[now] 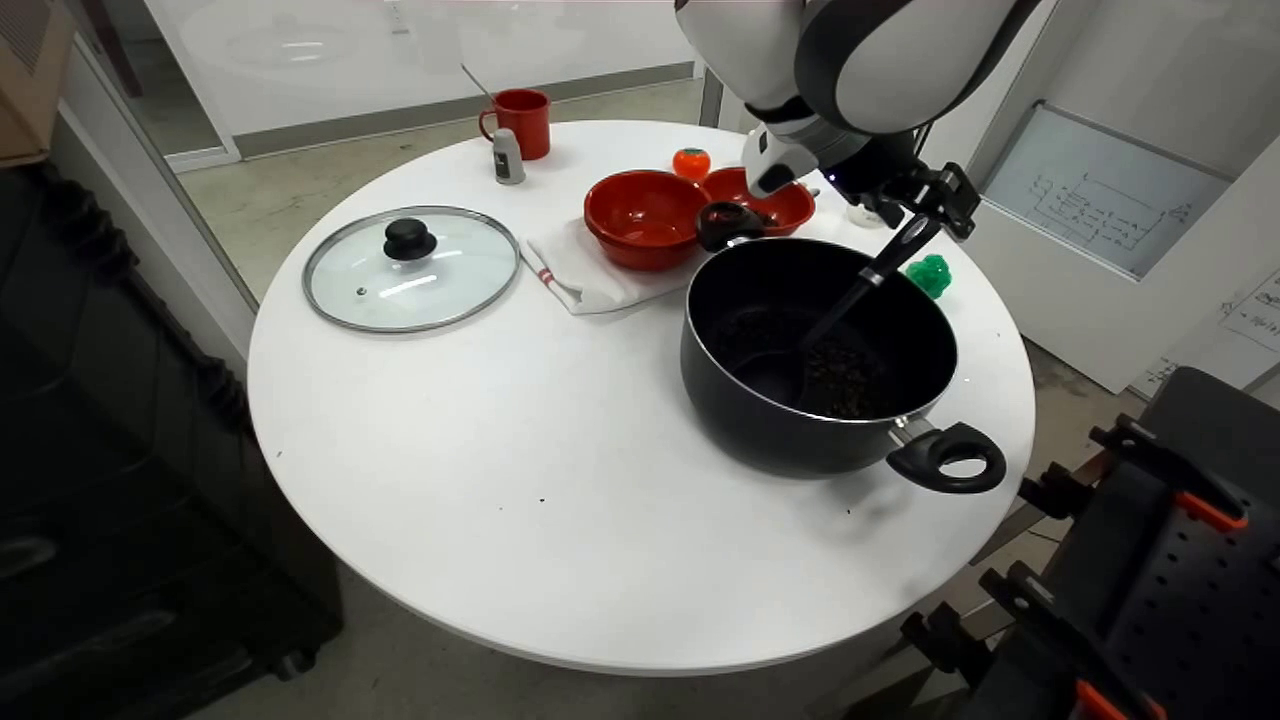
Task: Use the black spoon to stir the contents in the black pot
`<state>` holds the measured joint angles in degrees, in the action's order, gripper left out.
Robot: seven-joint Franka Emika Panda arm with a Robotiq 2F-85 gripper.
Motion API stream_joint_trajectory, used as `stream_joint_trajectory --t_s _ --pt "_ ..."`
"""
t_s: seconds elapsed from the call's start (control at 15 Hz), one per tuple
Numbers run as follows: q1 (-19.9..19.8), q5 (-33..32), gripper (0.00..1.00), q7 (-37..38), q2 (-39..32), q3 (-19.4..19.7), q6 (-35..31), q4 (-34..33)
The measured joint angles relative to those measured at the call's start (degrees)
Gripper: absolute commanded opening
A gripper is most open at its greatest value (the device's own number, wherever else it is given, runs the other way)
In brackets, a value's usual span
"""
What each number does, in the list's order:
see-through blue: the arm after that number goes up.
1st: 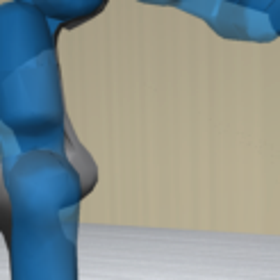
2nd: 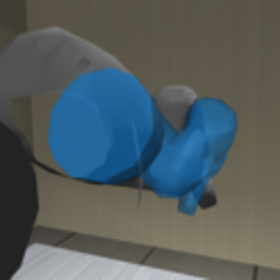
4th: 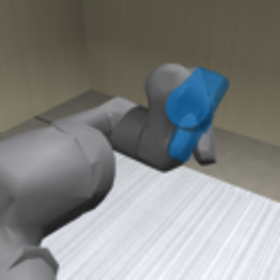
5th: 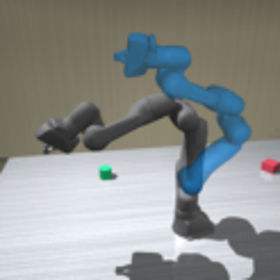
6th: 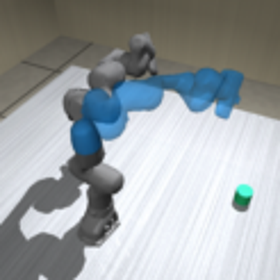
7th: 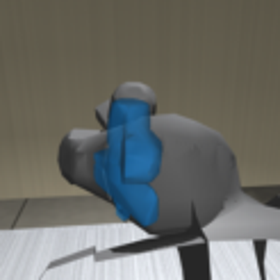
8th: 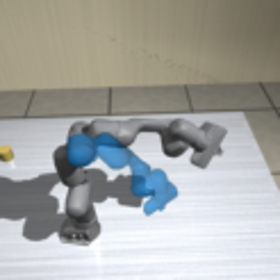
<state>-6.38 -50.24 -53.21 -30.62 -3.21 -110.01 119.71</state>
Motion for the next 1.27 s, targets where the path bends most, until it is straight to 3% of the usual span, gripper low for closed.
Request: stream_joint_trajectory --t_s 0.33,1.0,1.27 --pt "-0.59 4.5 1.0 -0.01 1.85 -0.15 -3.0 0.43" --pt "-2.08 30.1 1.0 1.74 16.83 0.65 -5.71 5.27" --pt "-1.61 30.35 1.0 1.78 17.09 1.13 -5.68 5.53"
